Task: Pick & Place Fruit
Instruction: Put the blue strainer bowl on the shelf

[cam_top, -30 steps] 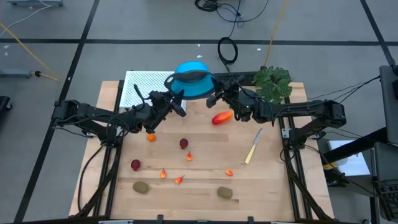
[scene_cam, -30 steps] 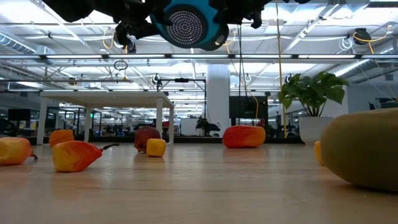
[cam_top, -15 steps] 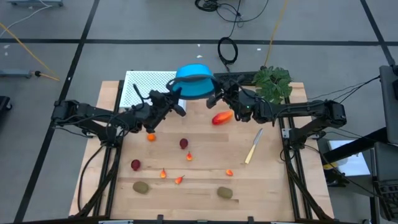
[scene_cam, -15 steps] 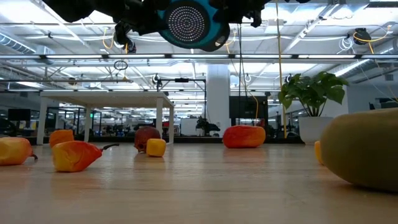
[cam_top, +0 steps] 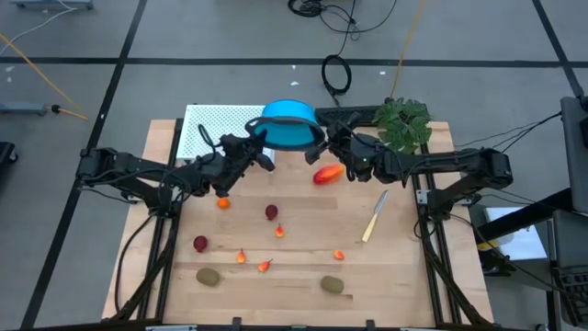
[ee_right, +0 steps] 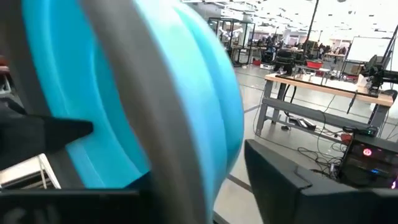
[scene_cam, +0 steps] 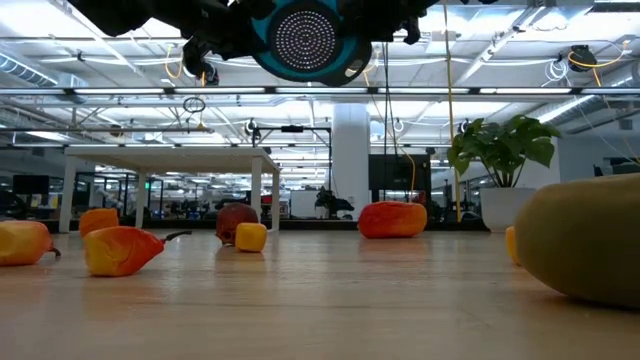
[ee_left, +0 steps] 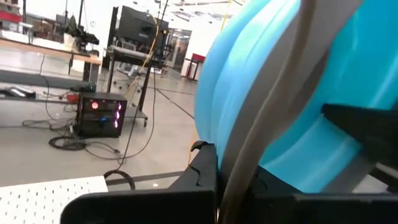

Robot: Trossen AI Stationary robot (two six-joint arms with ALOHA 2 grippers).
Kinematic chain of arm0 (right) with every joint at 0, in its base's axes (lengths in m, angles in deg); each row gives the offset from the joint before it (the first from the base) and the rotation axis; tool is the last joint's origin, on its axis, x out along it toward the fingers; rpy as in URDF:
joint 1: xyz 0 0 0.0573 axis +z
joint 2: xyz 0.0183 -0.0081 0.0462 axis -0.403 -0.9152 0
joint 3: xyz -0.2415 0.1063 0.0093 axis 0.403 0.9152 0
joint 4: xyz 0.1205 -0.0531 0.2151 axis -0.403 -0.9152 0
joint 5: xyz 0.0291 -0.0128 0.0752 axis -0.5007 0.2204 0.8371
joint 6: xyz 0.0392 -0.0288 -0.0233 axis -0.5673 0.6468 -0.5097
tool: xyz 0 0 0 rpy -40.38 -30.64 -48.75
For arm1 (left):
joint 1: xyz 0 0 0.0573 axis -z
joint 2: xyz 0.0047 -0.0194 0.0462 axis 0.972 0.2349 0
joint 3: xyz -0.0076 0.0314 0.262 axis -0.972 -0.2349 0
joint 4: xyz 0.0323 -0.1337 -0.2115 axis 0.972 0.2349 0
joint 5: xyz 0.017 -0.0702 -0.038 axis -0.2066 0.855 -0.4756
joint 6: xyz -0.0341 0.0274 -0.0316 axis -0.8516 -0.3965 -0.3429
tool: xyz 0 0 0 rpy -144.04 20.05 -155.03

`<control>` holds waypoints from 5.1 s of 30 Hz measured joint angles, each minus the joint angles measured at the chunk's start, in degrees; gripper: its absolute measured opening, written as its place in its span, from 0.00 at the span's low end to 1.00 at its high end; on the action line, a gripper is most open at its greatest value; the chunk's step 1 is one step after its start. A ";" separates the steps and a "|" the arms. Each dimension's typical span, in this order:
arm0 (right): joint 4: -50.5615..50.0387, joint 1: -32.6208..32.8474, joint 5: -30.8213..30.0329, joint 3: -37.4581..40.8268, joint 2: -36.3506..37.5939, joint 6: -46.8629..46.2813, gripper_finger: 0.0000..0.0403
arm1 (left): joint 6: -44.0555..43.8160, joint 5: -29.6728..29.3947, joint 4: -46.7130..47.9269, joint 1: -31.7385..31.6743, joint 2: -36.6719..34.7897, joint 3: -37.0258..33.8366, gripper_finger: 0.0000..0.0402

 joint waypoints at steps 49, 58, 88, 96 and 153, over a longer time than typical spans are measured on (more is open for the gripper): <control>-32.77 7.01 17.14 0.00 15.11 1.09 0.02 | -35.64 39.72 40.90 -20.46 -14.78 0.00 0.00; -39.75 7.01 30.93 0.00 15.49 1.31 0.00 | -38.69 50.71 45.54 -25.14 -14.78 1.86 0.00; -37.58 2.66 49.38 18.92 38.80 8.61 0.00 | -26.87 67.81 110.82 -41.60 -3.18 39.20 0.00; -37.71 2.64 52.32 23.70 44.75 5.42 0.00 | -22.69 72.51 118.47 -49.35 -1.90 40.15 0.00; -38.43 2.59 56.63 28.63 50.24 3.87 0.00 | -17.84 63.60 130.94 -71.58 -0.98 40.06 0.00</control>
